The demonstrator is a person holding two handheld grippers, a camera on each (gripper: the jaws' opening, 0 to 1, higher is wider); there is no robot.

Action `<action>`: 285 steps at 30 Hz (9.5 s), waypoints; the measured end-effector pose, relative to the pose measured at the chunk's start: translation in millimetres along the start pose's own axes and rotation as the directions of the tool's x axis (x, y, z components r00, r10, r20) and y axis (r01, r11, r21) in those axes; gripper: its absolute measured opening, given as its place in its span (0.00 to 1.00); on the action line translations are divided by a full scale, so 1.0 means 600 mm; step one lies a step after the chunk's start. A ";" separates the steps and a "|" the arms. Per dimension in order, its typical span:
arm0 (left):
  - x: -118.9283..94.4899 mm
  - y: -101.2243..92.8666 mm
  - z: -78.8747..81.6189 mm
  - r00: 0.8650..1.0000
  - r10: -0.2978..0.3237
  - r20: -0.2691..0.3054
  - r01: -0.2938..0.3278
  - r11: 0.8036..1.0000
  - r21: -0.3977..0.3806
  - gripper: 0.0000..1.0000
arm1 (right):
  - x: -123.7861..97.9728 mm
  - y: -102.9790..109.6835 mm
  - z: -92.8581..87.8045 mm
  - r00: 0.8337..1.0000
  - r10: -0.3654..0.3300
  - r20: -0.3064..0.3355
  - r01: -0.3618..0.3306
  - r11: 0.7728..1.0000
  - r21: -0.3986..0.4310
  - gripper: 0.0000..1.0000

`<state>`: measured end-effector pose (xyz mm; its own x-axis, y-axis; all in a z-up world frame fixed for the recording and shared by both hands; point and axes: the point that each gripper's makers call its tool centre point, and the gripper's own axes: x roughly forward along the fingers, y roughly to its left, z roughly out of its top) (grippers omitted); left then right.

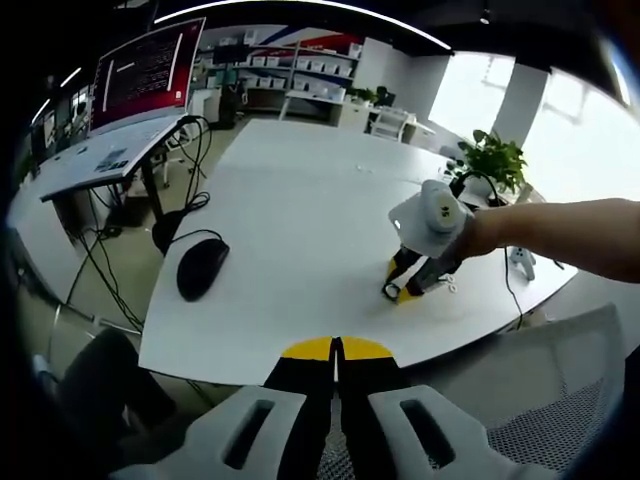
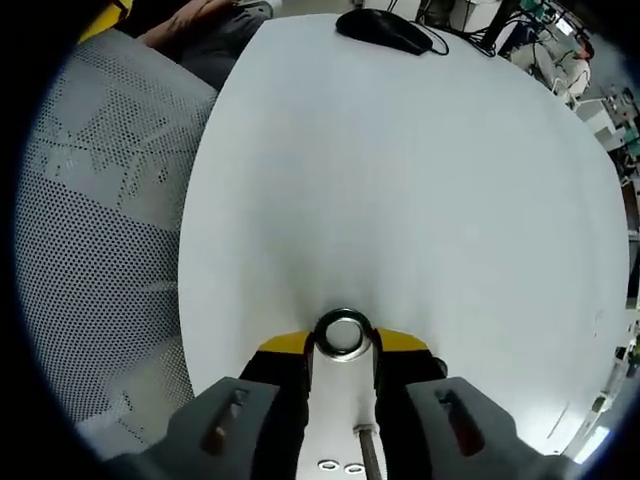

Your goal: Place the washer onto the threaded stud by aligning its center hole with the stud, sliding it down to the base, and recovering from edge contact or off-axis alignment until the washer reaches the visible bottom stop.

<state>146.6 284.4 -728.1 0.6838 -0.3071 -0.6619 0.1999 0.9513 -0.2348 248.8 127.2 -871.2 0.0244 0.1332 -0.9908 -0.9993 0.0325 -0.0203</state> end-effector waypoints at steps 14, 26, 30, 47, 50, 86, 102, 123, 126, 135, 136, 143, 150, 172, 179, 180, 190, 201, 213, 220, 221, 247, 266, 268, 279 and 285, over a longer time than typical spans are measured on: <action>0.000 0.000 0.001 1.000 -0.001 0.001 0.001 1.000 0.001 0.00 | 0.000 0.001 0.001 1.000 0.003 0.003 -0.003 1.000 -0.028 0.26; 0.000 0.000 0.001 1.000 -0.001 0.002 0.001 1.000 0.000 0.00 | -0.009 0.001 -0.005 1.000 -0.003 0.021 0.004 1.000 -0.009 0.24; 0.000 0.000 0.002 1.000 -0.002 0.003 0.002 1.000 0.000 0.00 | -0.029 -0.003 -0.002 0.999 0.008 0.033 -0.008 1.000 -0.005 0.24; 0.000 -0.001 0.002 1.000 -0.004 0.001 0.004 1.000 0.001 0.00 | -0.113 -0.005 -0.017 0.998 0.060 0.009 -0.060 0.996 -0.066 0.24; 0.000 -0.001 0.002 1.000 -0.004 0.001 0.004 1.000 0.002 0.00 | -0.124 -0.008 -0.015 0.998 0.062 0.014 -0.061 0.996 -0.069 0.24; 0.000 0.001 0.001 1.000 -0.001 0.001 0.001 1.000 -0.007 0.00 | -0.115 -0.085 -0.037 0.999 -0.051 -0.017 0.050 0.995 -0.089 0.23; 0.001 0.003 -0.001 1.000 0.003 -0.005 -0.003 1.000 -0.006 0.00 | -0.074 -0.089 -0.043 0.999 -0.029 -0.027 0.027 0.998 -0.064 0.23; 0.001 0.005 0.002 1.000 0.008 0.004 -0.008 1.000 -0.008 0.00 | -0.031 -0.086 -0.056 1.000 -0.020 -0.006 0.019 0.999 -0.037 0.25; 0.001 0.004 0.001 1.000 0.006 0.003 -0.006 1.000 -0.007 0.00 | -0.031 -0.090 -0.059 0.999 -0.033 0.023 0.032 0.998 0.045 0.25; 0.001 0.003 0.002 1.000 -0.001 0.006 0.001 1.000 -0.006 0.00 | -0.077 -0.087 -0.055 0.982 -0.101 0.158 0.078 0.986 0.146 0.27; 0.001 0.003 0.002 1.000 -0.001 0.005 0.001 1.000 -0.007 0.00 | -0.080 -0.086 -0.054 0.981 -0.102 0.165 0.077 0.985 0.154 0.28; 0.000 0.002 0.004 1.000 -0.005 0.012 0.005 1.000 -0.002 0.00 | -0.140 -0.065 -0.041 0.937 -0.134 0.322 0.044 0.961 0.271 0.31; 0.001 0.000 0.006 1.000 -0.006 0.021 0.006 1.000 0.019 0.00 | -0.201 -0.041 -0.050 0.893 -0.203 0.402 0.036 0.922 0.386 0.35; -0.004 -0.006 0.011 0.999 -0.013 0.041 0.013 1.000 0.012 0.01 | -0.340 0.084 -0.157 0.758 -0.391 0.522 -0.025 0.783 0.622 0.37; -0.005 -0.011 0.011 0.999 -0.028 0.046 0.026 0.999 0.045 0.01 | -0.361 0.121 -0.178 0.679 -0.452 0.579 -0.080 0.738 0.670 0.37; -0.005 -0.010 0.012 0.998 -0.026 0.049 0.024 0.999 0.041 0.01 | -0.363 0.129 -0.183 0.678 -0.452 0.580 -0.089 0.732 0.675 0.37; -0.006 -0.016 -0.002 0.999 -0.040 0.004 0.040 0.998 0.053 0.01 | -0.373 0.165 -0.239 0.657 -0.528 0.538 -0.108 0.640 0.760 0.37; -0.012 -0.026 0.011 0.996 -0.068 0.051 0.065 0.996 0.069 0.00 | -0.365 0.200 -0.274 0.629 -0.613 0.478 -0.106 0.541 0.834 0.35; -0.017 -0.036 0.006 0.990 -0.128 0.055 0.125 0.991 0.056 0.00 | -0.359 0.206 -0.262 0.562 -0.705 0.432 -0.157 0.422 0.893 0.33; -0.016 -0.048 0.004 0.986 -0.164 0.042 0.160 0.984 0.073 0.00 | -0.347 0.214 -0.221 0.557 -0.694 0.456 -0.180 0.435 0.882 0.34; -0.016 -0.049 0.007 0.984 -0.169 0.050 0.165 0.983 0.083 0.00 | -0.343 0.214 -0.221 0.565 -0.694 0.447 -0.173 0.429 0.886 0.34; -0.006 -0.039 -0.026 0.991 -0.112 -0.076 0.121 0.984 0.130 0.03 | -0.284 0.170 -0.259 0.686 -0.449 0.572 -0.221 0.621 0.752 0.33; -0.005 -0.049 -0.047 0.981 -0.133 -0.145 0.156 0.975 0.161 0.02 | -0.111 0.059 -0.273 0.836 -0.208 0.507 -0.150 0.803 0.577 0.32; -0.004 -0.046 -0.045 0.982 -0.127 -0.139 0.149 0.976 0.160 0.02 | -0.103 0.053 -0.271 0.846 -0.189 0.499 -0.142 0.821 0.552 0.31; -0.002 -0.028 -0.042 0.990 -0.069 -0.126 0.085 0.987 0.133 0.02 | -0.058 0.041 -0.253 0.897 -0.109 0.428 -0.097 0.896 0.433 0.30; -0.001 -0.029 -0.043 0.989 -0.073 -0.131 0.092 0.986 0.138 0.02 | -0.048 0.042 -0.254 0.926 -0.096 0.364 -0.066 0.911 0.407 0.30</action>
<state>124.3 267.5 -742.0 0.5692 -0.3772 -0.7306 0.3569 0.9138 -0.1938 218.7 -26.6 -863.7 0.1294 0.4812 -0.8670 -0.9000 0.4241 0.1011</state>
